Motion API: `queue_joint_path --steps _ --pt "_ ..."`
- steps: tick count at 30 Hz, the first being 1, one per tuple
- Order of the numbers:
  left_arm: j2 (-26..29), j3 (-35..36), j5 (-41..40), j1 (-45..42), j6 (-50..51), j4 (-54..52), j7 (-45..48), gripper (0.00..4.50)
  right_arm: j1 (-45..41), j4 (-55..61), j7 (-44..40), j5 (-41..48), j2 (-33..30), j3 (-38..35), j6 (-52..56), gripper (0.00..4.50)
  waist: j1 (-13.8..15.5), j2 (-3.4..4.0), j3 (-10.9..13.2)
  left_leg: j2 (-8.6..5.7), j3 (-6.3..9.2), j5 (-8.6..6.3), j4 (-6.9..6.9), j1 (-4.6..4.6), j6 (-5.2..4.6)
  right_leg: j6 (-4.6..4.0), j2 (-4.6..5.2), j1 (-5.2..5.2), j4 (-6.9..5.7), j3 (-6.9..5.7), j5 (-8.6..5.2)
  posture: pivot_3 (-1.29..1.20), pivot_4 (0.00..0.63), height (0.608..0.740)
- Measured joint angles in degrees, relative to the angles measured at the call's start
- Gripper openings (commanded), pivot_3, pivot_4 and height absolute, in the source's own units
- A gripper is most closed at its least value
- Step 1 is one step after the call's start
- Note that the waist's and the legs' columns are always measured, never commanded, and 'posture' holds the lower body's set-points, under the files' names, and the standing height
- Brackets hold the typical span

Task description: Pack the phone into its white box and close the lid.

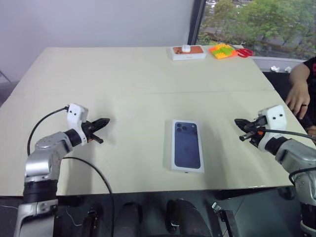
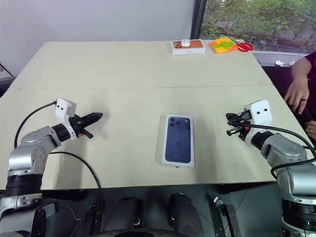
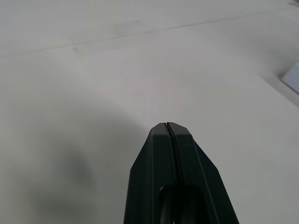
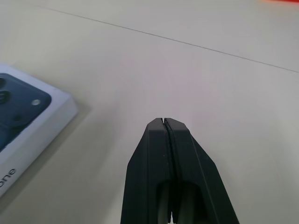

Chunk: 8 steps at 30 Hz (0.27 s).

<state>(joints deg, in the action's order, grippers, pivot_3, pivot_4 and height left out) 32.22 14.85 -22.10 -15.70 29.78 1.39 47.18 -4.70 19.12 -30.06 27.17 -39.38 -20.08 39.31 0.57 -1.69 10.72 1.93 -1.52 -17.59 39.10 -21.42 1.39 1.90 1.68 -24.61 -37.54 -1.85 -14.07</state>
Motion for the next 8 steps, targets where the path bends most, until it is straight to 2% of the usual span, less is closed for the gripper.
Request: queue_joint_path --steps 8 --pt "1.24 0.03 -1.06 1.77 0.05 -0.72 -1.53 0.0 -0.1 -0.3 -2.55 0.28 0.51 1.74 -0.96 0.04 -0.02 0.01 0.01 0.03 0.02 0.0 -0.01 0.02 0.0 -0.03 -0.1 0.0 -0.02 -0.01 0.01 0.0 0.15 0.74"
